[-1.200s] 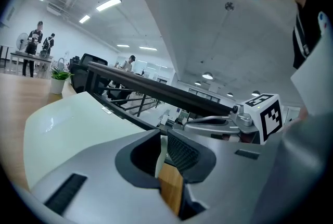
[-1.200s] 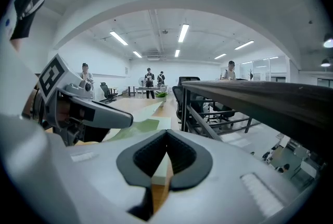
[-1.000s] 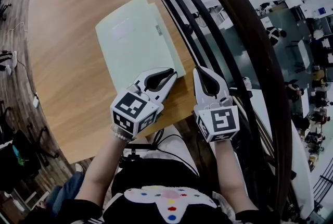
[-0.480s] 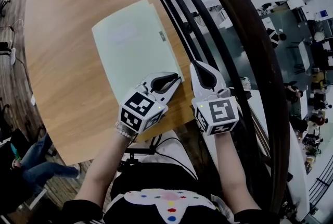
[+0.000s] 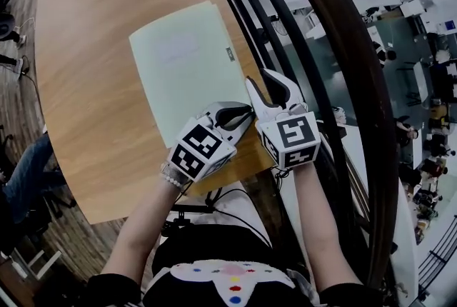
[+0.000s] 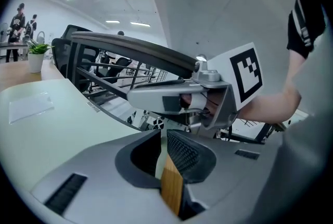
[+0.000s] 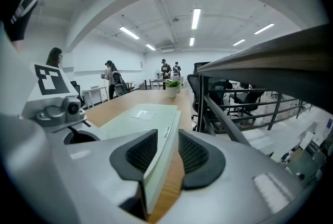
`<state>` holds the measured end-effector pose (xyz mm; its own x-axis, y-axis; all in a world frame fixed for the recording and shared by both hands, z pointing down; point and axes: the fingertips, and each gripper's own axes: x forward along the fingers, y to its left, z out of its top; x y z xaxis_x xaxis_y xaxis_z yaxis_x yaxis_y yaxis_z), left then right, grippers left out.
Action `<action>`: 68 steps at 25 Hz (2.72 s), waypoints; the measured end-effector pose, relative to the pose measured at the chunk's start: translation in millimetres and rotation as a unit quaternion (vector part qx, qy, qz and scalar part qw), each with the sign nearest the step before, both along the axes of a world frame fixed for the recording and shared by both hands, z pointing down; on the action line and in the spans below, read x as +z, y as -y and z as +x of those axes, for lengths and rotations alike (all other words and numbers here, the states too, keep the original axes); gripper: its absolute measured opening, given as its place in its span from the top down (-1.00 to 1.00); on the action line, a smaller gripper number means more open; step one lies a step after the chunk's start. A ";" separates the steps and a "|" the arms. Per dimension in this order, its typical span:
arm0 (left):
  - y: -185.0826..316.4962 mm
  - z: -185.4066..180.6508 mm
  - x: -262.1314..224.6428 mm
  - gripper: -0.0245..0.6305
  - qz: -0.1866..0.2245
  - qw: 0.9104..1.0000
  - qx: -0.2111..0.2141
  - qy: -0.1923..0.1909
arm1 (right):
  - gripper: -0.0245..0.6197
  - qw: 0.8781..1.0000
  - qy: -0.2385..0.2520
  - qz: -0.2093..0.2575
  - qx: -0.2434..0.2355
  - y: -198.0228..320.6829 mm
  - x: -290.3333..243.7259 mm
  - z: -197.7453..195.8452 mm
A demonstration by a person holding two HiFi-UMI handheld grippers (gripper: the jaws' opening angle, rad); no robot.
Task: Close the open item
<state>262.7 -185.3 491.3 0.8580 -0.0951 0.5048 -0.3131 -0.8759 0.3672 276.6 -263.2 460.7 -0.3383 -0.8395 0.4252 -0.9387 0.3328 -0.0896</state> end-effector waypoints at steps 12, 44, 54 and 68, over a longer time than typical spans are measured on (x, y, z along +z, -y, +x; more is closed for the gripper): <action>-3.6 5.8 5.7 0.80 0.010 0.999 0.025 0.031 | 0.73 0.999 -0.009 0.018 -0.045 51.4 6.5 -12.8; 16.1 -20.9 -12.4 0.91 0.015 0.999 -0.051 0.005 | 0.90 0.986 -0.036 -0.058 -0.154 75.3 66.7 -45.8; 33.0 -83.9 -43.5 0.91 0.067 0.990 -0.126 -0.017 | 0.90 0.995 -0.039 -0.011 -0.093 64.2 43.2 -41.3; 39.4 -169.6 -116.1 0.91 0.150 0.971 -0.182 -0.048 | 0.90 0.995 -0.055 0.083 -0.005 -5.1 -55.6 -61.8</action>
<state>93.1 -224.6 375.2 0.7817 -0.5313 0.3267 -0.5987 -0.7859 0.1547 214.8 -258.1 405.1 -0.3062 -0.8983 0.3151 -0.9363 0.3440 0.0709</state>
